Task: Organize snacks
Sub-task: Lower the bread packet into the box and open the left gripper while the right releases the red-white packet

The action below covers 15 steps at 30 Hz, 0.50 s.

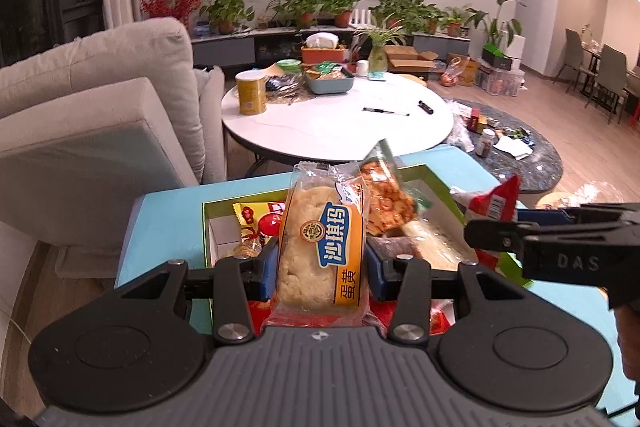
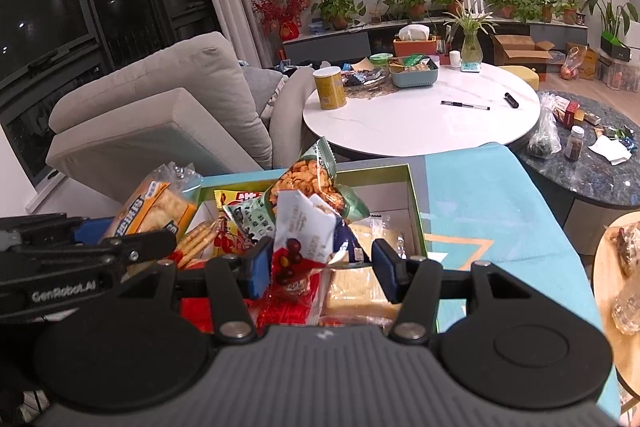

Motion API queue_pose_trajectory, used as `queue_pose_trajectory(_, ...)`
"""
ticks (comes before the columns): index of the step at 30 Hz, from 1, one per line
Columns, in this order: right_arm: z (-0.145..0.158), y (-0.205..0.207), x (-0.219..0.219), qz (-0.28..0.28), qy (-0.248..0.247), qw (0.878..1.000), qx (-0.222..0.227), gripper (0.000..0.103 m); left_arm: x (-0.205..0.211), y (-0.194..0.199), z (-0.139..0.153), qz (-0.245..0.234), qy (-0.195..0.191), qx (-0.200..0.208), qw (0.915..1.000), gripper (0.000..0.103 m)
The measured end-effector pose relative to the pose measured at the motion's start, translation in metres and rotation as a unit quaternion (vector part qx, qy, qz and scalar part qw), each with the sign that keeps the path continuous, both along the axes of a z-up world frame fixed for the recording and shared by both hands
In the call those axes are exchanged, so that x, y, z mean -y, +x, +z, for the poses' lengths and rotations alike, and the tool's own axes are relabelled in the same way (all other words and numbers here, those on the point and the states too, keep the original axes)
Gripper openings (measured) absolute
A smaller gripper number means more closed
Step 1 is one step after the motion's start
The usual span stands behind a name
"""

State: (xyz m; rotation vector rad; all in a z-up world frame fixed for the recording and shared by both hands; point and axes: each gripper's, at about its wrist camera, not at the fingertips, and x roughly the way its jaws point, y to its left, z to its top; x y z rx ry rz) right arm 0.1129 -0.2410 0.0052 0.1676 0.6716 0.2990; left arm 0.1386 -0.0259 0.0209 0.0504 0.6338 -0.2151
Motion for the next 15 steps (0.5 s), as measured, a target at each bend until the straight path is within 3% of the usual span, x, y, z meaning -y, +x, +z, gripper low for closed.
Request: queue_pose_trajectory(15,-0.023,0.033,0.004,-0.012,-0.001,0.999,-0.031,0.083,0.001,0.057,-0.028,0.035,-0.012,-0.041,0.9985,0.04)
